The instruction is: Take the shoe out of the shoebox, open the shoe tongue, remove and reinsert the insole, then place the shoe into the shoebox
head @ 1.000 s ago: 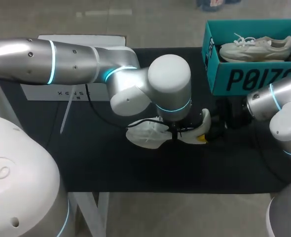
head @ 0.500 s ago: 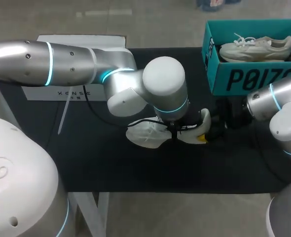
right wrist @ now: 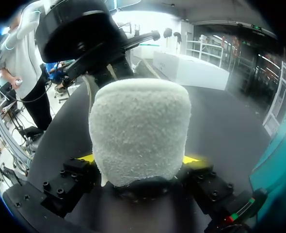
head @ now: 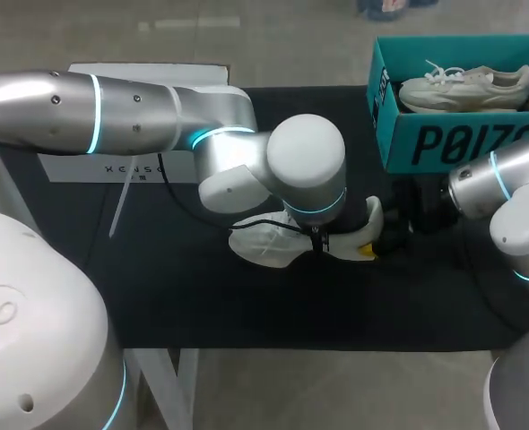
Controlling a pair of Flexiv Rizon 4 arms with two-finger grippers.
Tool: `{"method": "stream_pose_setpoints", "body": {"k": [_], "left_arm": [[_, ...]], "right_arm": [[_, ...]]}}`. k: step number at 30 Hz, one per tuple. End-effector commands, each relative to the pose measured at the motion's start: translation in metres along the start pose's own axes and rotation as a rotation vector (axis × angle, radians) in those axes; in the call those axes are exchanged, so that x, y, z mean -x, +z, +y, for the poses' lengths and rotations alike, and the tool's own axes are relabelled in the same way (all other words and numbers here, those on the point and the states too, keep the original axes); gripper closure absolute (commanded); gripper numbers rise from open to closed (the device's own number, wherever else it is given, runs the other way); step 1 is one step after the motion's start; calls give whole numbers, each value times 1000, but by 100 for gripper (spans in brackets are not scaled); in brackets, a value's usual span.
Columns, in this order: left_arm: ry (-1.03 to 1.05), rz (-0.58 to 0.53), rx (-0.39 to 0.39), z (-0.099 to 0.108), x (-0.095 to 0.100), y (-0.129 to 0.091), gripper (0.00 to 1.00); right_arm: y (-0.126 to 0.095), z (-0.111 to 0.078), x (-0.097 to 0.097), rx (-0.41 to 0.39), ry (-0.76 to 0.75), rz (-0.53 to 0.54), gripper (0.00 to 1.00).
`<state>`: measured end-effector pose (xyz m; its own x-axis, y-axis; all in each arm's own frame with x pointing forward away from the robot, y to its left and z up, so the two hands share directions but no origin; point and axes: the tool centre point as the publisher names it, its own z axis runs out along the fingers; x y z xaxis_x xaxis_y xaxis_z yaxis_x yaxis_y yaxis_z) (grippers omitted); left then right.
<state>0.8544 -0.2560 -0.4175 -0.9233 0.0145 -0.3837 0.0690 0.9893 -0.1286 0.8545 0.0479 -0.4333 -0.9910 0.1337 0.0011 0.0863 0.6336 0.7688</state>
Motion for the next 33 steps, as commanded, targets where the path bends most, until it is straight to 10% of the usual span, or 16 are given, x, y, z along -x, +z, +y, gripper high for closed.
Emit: {"method": "stream_pose_setpoints", "body": {"k": [1,33], "left_arm": [[-2,5,1,1,4,40,100],[-64,68,-87,12,30,-21,100]], "right_arm": [[4,-2,-2,-4,-1,0,100],[4,-2,-2,-4,-1,0,100]]}}
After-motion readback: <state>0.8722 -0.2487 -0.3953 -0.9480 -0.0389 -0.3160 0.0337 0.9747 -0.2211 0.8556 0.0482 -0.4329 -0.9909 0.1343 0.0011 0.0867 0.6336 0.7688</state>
